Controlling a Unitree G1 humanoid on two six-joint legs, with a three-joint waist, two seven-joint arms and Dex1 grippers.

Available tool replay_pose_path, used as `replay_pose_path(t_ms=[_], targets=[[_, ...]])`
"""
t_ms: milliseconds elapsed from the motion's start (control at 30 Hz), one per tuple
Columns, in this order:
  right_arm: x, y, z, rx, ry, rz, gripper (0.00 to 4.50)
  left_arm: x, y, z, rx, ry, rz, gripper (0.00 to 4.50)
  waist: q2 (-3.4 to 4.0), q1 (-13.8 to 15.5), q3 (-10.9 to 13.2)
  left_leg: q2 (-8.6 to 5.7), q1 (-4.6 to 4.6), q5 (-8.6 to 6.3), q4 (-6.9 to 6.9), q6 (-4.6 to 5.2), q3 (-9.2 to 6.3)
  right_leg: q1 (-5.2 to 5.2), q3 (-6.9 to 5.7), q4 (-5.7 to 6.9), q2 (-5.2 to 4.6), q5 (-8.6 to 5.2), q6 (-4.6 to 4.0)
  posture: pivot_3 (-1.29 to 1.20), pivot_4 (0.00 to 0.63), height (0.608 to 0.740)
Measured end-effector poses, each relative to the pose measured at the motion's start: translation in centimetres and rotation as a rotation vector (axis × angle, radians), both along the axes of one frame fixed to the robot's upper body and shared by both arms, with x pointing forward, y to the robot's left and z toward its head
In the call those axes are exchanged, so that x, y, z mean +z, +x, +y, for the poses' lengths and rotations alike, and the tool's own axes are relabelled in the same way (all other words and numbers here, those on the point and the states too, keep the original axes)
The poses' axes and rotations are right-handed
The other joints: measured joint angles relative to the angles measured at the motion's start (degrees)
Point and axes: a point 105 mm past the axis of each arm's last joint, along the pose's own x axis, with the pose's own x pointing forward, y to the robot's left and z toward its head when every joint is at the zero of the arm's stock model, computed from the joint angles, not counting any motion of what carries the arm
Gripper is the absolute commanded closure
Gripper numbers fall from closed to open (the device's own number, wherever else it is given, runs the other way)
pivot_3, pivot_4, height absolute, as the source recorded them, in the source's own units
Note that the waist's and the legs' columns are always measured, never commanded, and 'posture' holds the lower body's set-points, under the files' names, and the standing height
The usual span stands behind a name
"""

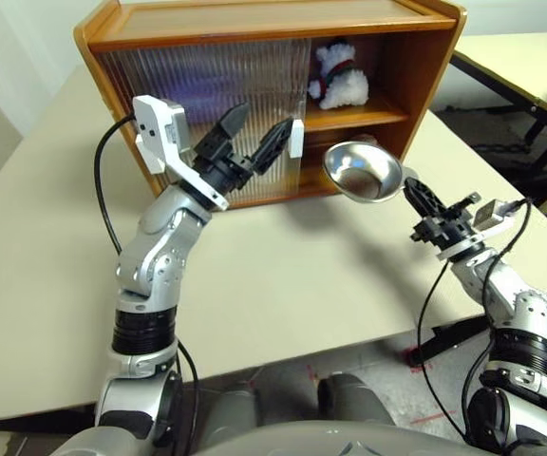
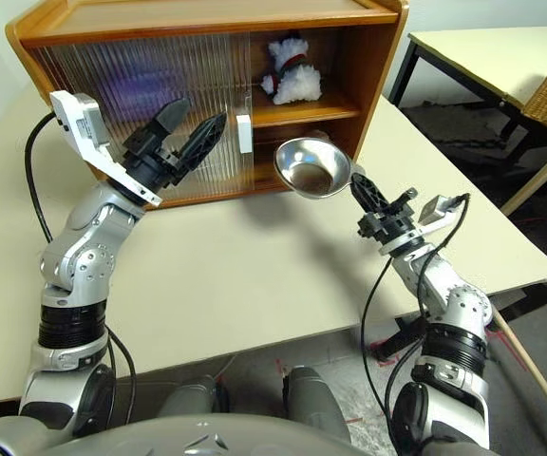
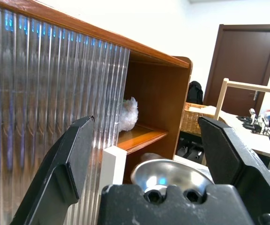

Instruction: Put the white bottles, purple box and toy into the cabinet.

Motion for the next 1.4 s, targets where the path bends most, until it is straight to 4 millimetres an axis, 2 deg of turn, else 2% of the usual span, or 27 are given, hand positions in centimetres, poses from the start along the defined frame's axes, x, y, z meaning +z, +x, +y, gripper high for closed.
replay_pose_path(t_ms=[467, 733, 1167, 1400], targets=[[-0.4, 4.8, 3.0, -0.032, -0.011, 0.061, 4.46, 0.4, -0.2, 0.2, 0.019, 0.005, -0.011, 0.0, 0.03, 0.12, 0.01, 0.0, 0.03, 0.0, 0.0, 0.0, -0.05, -0.07, -0.04, 0.02, -0.01, 0.03, 0.01, 0.15, 0.0, 0.74], [-2.2, 6.5, 3.5, -0.038, -0.046, 0.129, 4.46, 0.5, -0.3, 0.3, 0.029, 0.004, -0.011, 0.0, 0.03, 0.22, 0.02, -0.01, 0.06, 0.0, 0.01, 0.0, -0.07, -0.08, -0.05, 0.02, -0.01, 0.04, 0.01, 0.15, 0.0, 0.74], [-1.8, 9.2, 3.5, -0.134, -0.051, 0.136, 4.46, 0.5, -0.3, 0.6, 0.045, 0.016, -0.006, 0.0, 0.03, 0.61, 0.02, -0.01, 0.07, 0.0, 0.01, 0.0, -0.1, -0.08, -0.07, 0.02, -0.01, 0.05, 0.01, 0.2, 0.0, 0.74], [-1.6, 9.9, 3.5, -0.195, -0.067, 0.151, 4.46, 0.8, -0.7, 1.2, 0.074, 0.014, -0.016, 0.0, 0.02, 2.49, 0.02, 0.0, 0.07, 0.0, 0.01, 0.0, -0.11, -0.1, -0.09, 0.03, -0.01, 0.06, 0.0, 0.23, 0.0, 0.74]])
